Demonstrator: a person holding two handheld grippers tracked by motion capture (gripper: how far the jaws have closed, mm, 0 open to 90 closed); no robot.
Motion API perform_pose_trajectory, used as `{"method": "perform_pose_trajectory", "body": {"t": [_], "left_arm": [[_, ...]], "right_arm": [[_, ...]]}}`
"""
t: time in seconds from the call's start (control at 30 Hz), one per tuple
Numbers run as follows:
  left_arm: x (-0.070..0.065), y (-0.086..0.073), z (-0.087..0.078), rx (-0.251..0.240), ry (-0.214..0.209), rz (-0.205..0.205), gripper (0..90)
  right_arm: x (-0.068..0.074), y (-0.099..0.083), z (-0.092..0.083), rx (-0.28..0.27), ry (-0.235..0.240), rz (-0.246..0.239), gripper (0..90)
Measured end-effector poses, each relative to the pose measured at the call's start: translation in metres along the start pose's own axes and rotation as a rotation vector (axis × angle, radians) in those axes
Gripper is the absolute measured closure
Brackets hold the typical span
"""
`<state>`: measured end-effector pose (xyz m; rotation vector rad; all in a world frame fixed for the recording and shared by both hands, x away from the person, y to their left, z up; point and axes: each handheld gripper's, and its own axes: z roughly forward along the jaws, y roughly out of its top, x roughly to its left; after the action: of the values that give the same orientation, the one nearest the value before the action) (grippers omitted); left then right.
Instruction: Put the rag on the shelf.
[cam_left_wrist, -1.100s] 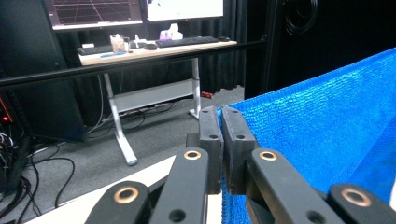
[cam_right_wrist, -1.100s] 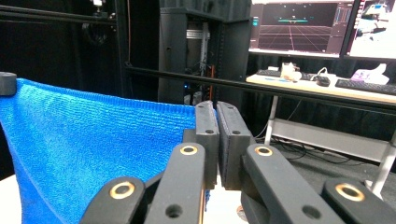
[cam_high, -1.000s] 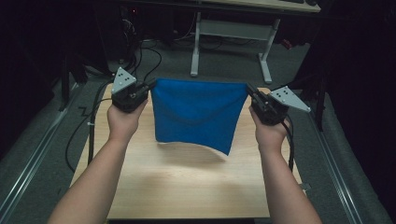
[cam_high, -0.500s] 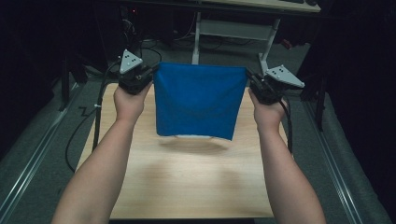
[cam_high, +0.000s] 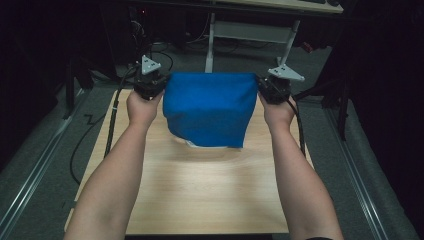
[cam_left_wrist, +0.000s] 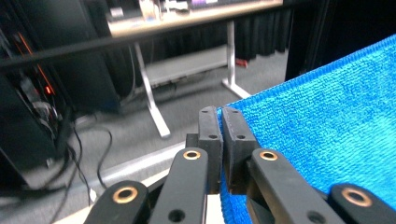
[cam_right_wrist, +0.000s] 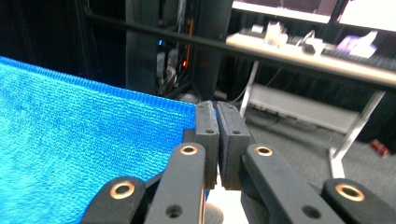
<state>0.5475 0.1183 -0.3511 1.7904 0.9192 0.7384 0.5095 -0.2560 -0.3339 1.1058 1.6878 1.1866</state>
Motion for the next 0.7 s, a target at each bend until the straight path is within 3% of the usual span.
{"method": "perform_pose_trajectory", "body": {"t": [0.13,0.33,0.47,0.57,0.7], "left_arm": [[0.0,-0.028,0.01,0.06,-0.023,-0.018,87.8],[0.001,-0.062,0.021,0.153,-0.089,-0.07,87.8],[-0.001,-0.08,0.027,0.182,-0.132,-0.091,87.8],[-0.004,-0.091,0.031,0.202,-0.164,-0.105,87.9],[-0.009,-0.1,0.035,0.211,-0.214,-0.13,87.9]], "right_arm": [[0.004,-0.025,0.015,0.076,0.023,0.012,88.7],[0.008,-0.049,0.023,0.126,0.048,0.025,88.6],[0.012,-0.069,0.027,0.165,0.064,0.034,88.6],[0.013,-0.092,0.032,0.201,0.086,0.072,88.6],[0.016,-0.104,0.033,0.216,0.114,0.103,88.6]]}}
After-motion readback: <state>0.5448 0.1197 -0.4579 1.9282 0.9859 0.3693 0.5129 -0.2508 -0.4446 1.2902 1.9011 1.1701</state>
